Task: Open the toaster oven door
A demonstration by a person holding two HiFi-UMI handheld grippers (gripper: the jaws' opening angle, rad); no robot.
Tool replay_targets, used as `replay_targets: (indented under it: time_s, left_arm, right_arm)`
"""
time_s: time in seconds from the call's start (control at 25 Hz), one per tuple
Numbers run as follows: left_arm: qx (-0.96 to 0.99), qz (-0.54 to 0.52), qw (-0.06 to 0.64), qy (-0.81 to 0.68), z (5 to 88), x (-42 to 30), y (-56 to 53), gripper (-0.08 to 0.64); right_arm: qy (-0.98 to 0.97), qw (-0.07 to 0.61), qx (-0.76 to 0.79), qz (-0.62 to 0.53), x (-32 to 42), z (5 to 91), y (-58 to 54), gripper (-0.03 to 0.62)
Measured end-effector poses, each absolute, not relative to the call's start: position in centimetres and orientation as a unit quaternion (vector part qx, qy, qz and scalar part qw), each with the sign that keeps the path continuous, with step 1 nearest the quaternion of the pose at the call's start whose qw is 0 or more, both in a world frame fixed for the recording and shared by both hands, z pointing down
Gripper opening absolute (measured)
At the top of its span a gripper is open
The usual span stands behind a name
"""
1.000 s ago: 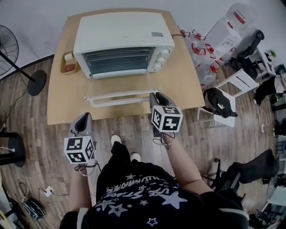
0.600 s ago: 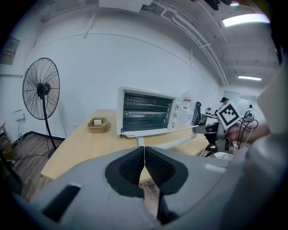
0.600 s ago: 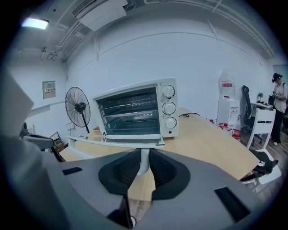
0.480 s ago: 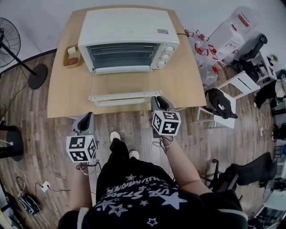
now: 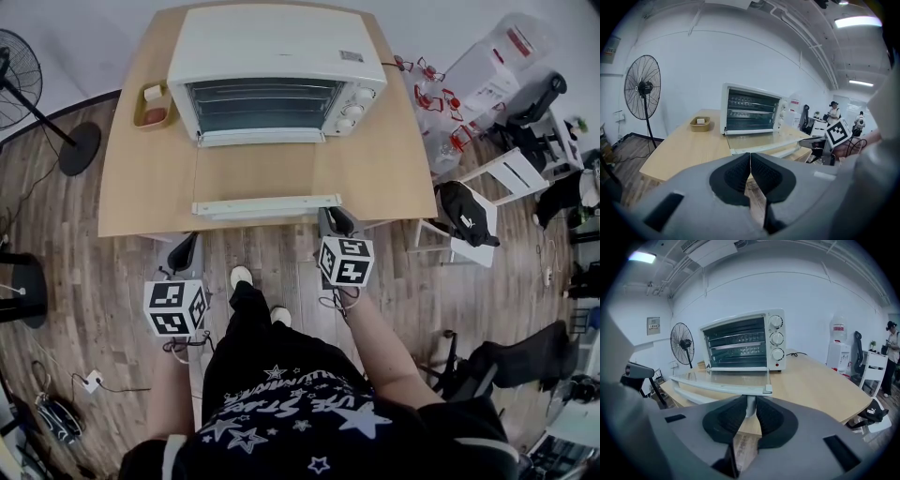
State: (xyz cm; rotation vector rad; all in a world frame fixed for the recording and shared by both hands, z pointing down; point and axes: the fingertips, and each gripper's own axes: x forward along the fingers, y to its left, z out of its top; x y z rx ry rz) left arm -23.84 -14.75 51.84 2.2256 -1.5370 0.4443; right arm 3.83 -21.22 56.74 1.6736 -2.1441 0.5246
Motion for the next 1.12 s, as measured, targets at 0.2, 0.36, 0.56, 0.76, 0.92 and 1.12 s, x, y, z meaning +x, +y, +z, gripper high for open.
replay_targets:
  time_s: [0.2, 0.36, 0.56, 0.76, 0.92, 1.12]
  left_arm:
    - [0.795, 0.162, 0.204, -0.548, 52.4, -23.9, -14.4, 0.020]
    - [0.794, 0.166, 0.208, -0.547, 52.8, -24.1, -14.1, 0.020]
    - [0.793, 0.168, 0.210, -0.547, 52.8, -24.2, -14.3, 0.020]
    - [0.792, 0.173, 0.216, -0.545, 53.3, -24.2, -14.8, 0.020]
    - [0.789, 0.171, 0.219, -0.548, 53.2, -24.5, -15.4, 0.020]
    - [0.776, 0.170, 0.212, -0.569, 52.7, -24.0, -14.8, 0.021]
  right_arm:
    - [-0.759, 0.200, 0.593, 0.177, 3.8, 58.1, -20.9, 0.067]
    - [-0.755, 0.216, 0.593, 0.178, 3.9, 59.3, -20.6, 0.066]
    - [-0.753, 0.223, 0.593, 0.176, 4.0, 60.0, -20.7, 0.066]
    - [-0.751, 0.232, 0.590, 0.182, 4.1, 60.9, -20.5, 0.066]
    - [-0.755, 0.240, 0.584, 0.177, 3.8, 60.9, -20.5, 0.066]
    - [-0.765, 0.240, 0.568, 0.185, 4.0, 60.9, -20.3, 0.063]
